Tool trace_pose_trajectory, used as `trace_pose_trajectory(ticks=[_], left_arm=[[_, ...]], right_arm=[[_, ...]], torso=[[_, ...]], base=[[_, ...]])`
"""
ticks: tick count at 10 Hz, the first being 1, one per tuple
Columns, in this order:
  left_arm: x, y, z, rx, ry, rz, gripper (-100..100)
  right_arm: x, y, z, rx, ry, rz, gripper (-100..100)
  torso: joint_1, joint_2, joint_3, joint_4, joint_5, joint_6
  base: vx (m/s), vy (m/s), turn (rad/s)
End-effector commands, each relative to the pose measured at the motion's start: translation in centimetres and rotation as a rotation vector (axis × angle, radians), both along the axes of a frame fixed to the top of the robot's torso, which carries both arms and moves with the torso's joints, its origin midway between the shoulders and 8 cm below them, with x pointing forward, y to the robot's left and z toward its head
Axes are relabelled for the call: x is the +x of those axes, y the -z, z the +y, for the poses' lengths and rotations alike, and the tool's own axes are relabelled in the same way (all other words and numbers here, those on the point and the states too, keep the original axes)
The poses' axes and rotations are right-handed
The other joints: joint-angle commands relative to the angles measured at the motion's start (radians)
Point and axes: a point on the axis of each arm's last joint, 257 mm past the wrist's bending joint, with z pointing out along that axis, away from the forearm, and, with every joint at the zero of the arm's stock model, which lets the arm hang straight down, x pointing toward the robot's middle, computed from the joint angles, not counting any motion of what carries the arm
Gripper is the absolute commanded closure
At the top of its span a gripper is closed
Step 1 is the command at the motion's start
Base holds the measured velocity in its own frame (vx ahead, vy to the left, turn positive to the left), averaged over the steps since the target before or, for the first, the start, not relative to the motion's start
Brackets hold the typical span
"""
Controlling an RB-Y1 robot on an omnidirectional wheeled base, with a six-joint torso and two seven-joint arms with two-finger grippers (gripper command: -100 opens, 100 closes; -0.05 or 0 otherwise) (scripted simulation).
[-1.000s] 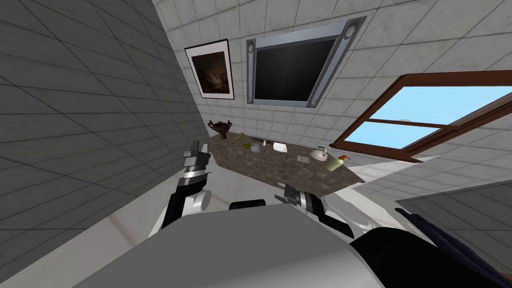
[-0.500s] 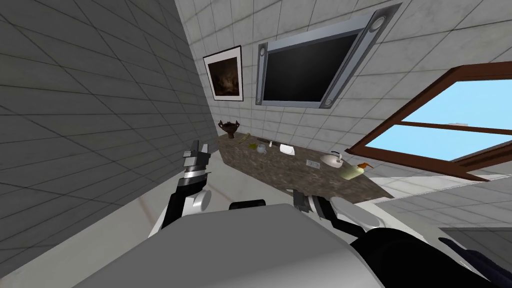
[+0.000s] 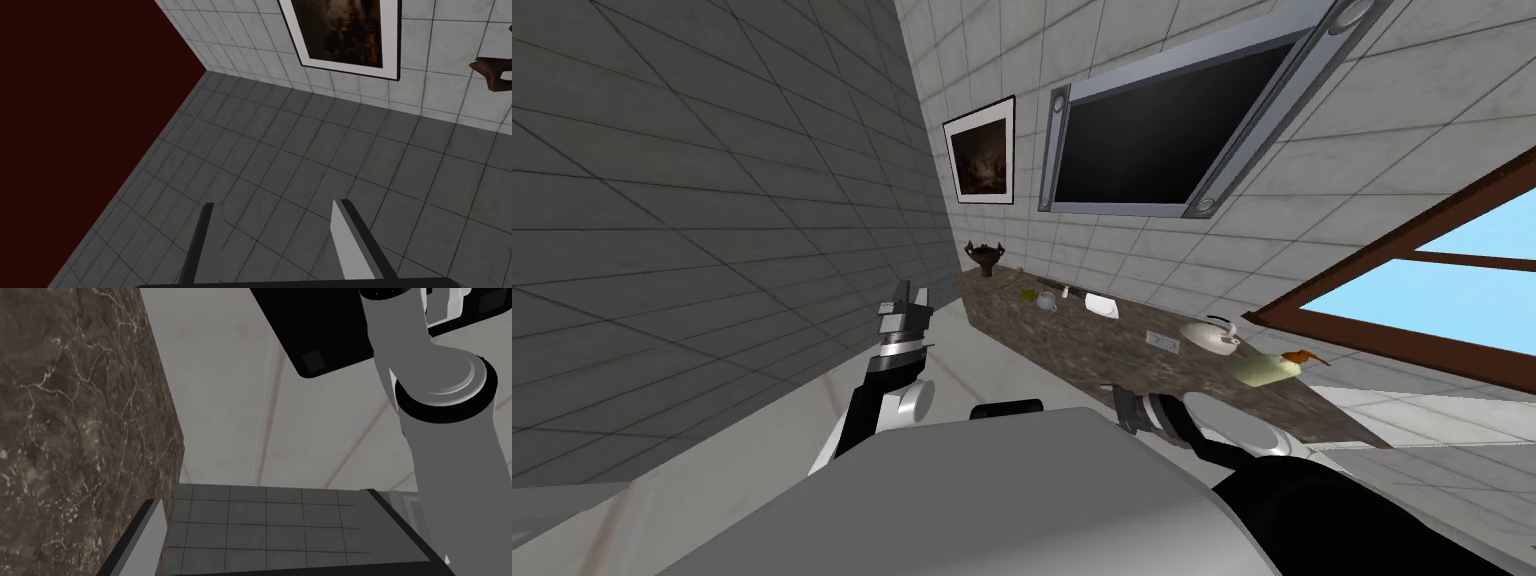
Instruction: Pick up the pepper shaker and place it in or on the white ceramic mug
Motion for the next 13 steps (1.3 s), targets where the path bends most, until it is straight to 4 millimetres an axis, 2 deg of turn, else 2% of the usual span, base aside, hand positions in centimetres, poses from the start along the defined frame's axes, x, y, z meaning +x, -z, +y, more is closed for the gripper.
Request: trace_pose_trajectory(ticks=[1,2,3,4,5,6,8,9,10,11,12,13], left_arm=[[0.0,0.0,0.0,0.000,0.000,0.000,0],[0.0,0.0,0.0,0.000,0.000,0.000,0],[0.0,0.0,0.0,0.000,0.000,0.000,0],[0.0,0.0,0.0,0.000,0.000,0.000,0],[0.0,0.0,0.0,0.000,0.000,0.000,0],[0.0,0.0,0.0,0.000,0.000,0.000,0],[0.0,0.0,0.0,0.000,0.000,0.000,0],[0.0,0.0,0.0,0.000,0.000,0.000,0],[0.0,0.0,0.0,0.000,0.000,0.000,0],[0.0,0.0,0.0,0.000,0.000,0.000,0],[0.0,0.0,0.0,0.000,0.000,0.000,0],[0.0,0.0,0.0,0.000,0.000,0.000,0]], right_arm=[[-0.6,0.2,-1.7,-0.061,-0.032,0.011,-100],[-1.4,0.5,-5.0,-0.151,-0.062,0.034,-100],[-1.6,0.6,-5.3,-0.168,-0.078,0.035,-100],[-2.3,0.6,-8.7,-0.259,-0.112,0.058,-100],[-2.4,0.7,-8.9,-0.270,-0.123,0.059,-100],[-3.1,0.5,-12.3,-0.359,-0.159,0.081,-100],[-3.2,0.5,-12.4,-0.366,-0.166,0.082,-100],[-3.8,0.1,-15.8,-0.456,-0.207,0.104,-100],[-3.8,0.1,-15.8,-0.456,-0.207,0.104,-100],[-4.3,-0.6,-18.9,-0.540,-0.245,0.124,-100],[-4.3,-0.6,-18.9,-0.540,-0.245,0.124,-100],[-4.6,-1.3,-21.8,-0.616,-0.278,0.143,-100]], torso=[[0.000,0.000,0.000,0.000,0.000,0.000],[0.001,-0.001,0.000,0.000,0.000,0.001],[0.002,-0.002,-0.001,0.000,0.000,0.000],[0.002,-0.002,-0.001,0.000,0.000,0.001],[0.001,-0.004,-0.002,-0.001,0.000,0.000],[0.001,-0.004,-0.002,-0.001,0.000,0.001],[0.002,-0.004,-0.003,-0.001,0.000,0.001],[0.000,-0.001,-0.001,0.000,0.000,0.002],[0.001,-0.002,-0.001,-0.001,0.000,0.000],[0.000,-0.003,-0.002,-0.001,0.000,0.001],[0.001,-0.006,-0.004,-0.001,0.000,0.000],[0.001,-0.005,-0.003,-0.001,0.000,0.001]], base=[[0.061,0.043,0.187],[0.077,0.067,0.304],[0.075,0.050,0.150],[0.113,0.037,0.279],[0.102,0.030,0.175],[0.114,0.058,0.292],[0.083,0.028,0.073],[0.091,0.030,0.286],[0.114,0.015,0.203],[0.153,0.028,0.293],[0.124,0.022,0.162],[0.153,0.042,0.304]])
